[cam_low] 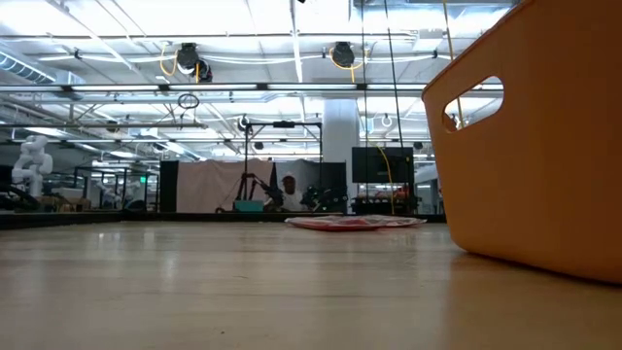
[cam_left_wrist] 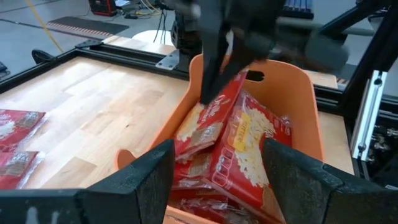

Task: Sort popcorn bags into baskets
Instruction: Put the red popcorn bag into the orange bin

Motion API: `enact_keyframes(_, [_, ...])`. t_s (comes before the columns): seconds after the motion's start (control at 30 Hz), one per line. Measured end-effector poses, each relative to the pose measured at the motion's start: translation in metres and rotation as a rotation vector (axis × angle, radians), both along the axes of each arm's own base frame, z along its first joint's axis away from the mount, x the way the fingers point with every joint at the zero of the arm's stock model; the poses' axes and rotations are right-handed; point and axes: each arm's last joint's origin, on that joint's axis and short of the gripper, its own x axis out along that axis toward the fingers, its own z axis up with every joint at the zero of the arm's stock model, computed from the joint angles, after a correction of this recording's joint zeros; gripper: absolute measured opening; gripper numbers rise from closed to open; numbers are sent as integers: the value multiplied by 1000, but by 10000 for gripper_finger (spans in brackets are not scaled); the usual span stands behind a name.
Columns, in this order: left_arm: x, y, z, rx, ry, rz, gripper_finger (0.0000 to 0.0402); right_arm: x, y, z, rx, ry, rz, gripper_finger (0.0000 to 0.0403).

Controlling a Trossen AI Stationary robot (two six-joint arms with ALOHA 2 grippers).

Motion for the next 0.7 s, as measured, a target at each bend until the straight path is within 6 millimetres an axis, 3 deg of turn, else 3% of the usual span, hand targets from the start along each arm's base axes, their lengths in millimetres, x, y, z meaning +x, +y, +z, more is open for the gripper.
enact_keyframes(0.2, [0,1,0,0,0,2,243,8,2,-39,135,-70,39,0])
enact_keyframes(0.33, [1,2,0,21,6,7,243,12,5,-44,188,-125,65,0])
enact_keyframes(0.5, [5,10,-1,34,16,24,243,9,3,-33,197,-146,103,0])
enact_keyframes(0.7, [9,27,-6,80,76,81,243,-6,-6,0,213,-265,172,0])
